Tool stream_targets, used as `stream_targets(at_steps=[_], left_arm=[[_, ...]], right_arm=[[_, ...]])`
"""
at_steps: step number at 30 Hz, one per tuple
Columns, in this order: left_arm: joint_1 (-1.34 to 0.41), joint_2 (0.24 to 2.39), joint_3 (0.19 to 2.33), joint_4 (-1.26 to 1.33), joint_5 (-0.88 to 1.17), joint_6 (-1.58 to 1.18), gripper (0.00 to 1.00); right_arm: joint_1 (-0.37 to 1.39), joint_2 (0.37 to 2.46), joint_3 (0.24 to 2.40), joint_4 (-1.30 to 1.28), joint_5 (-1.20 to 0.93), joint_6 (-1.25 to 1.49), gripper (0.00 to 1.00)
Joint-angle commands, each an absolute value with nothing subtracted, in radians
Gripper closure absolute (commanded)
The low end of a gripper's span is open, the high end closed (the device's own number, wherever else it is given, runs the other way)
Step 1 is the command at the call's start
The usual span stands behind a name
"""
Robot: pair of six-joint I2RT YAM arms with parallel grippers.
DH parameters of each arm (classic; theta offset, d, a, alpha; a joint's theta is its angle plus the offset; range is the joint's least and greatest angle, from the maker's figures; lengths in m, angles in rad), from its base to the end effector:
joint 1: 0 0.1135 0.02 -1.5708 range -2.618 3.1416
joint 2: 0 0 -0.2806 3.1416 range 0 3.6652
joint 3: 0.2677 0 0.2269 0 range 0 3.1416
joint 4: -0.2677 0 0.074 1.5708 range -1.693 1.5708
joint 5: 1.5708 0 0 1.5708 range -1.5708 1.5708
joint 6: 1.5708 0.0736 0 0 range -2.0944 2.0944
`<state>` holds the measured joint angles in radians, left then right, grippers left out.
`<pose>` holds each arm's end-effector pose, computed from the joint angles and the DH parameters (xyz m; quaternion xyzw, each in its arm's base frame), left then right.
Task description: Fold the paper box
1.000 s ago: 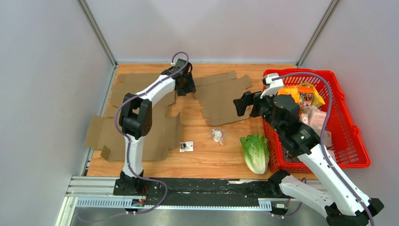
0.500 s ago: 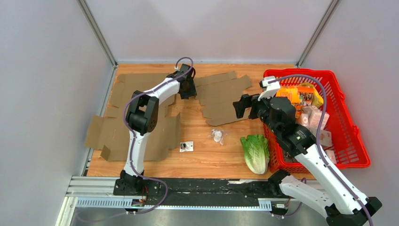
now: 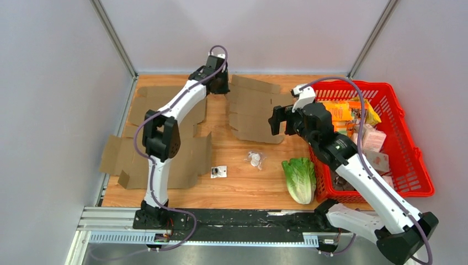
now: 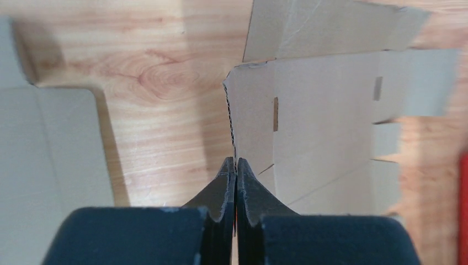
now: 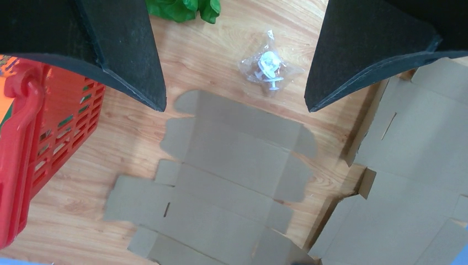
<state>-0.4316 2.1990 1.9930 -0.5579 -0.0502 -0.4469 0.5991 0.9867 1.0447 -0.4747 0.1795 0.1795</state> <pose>0.4719 -0.2133 0.2525 -0.0169 0.9193 -0.1460 0.3650 0.1842 0.1099 0.3609 -0.1260 0.8266 0.1367 0.5312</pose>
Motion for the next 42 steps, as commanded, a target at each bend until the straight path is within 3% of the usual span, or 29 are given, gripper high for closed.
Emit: stream_targets(at_steps=[1,14,27,31,34,37,38,40,42], left_arm=[[-0.431,1.923,2.036,-0.624,0.046,-0.301,1.0],[-0.431,1.384,1.876,-0.885,0.236,-0.078,1.0],[-0.431,1.036,1.738,-0.968,0.531,-0.095,1.0],[-0.431,0.994,1.683,-0.948,0.569,-0.107,1.0],[-0.431,0.985,1.654,-0.939,0.563,-0.106,1.0],[-0.431,0.997,1.641,-0.917,0.548,-0.112,1.0],[-0.431,1.003,1.64,-0.913,0.528,-0.117,1.0],[-0.431,1.02,1.641,-0.91,0.491,-0.121,1.0],[-0.431,1.041,1.643,-0.916,0.417,-0.133,1.0]], right_arm=[[0.598,1.025,1.163,-0.476,0.203,0.117,0.0],[0.575,1.396,1.673,-0.552,-0.165,-0.213,0.0],[0.535,1.364,1.602,-0.359,-0.748,-0.338,0.0],[0.537,1.333,1.533,-0.305,-0.788,-0.322,0.01],[0.534,1.318,1.483,-0.267,-0.854,-0.302,0.12],[0.535,1.324,1.465,-0.288,-0.903,-0.305,0.37],[0.535,1.325,1.462,-0.299,-0.905,-0.307,0.5],[0.534,1.325,1.465,-0.342,-0.907,-0.324,0.63],[0.531,1.322,1.459,-0.348,-0.913,-0.316,0.98]])
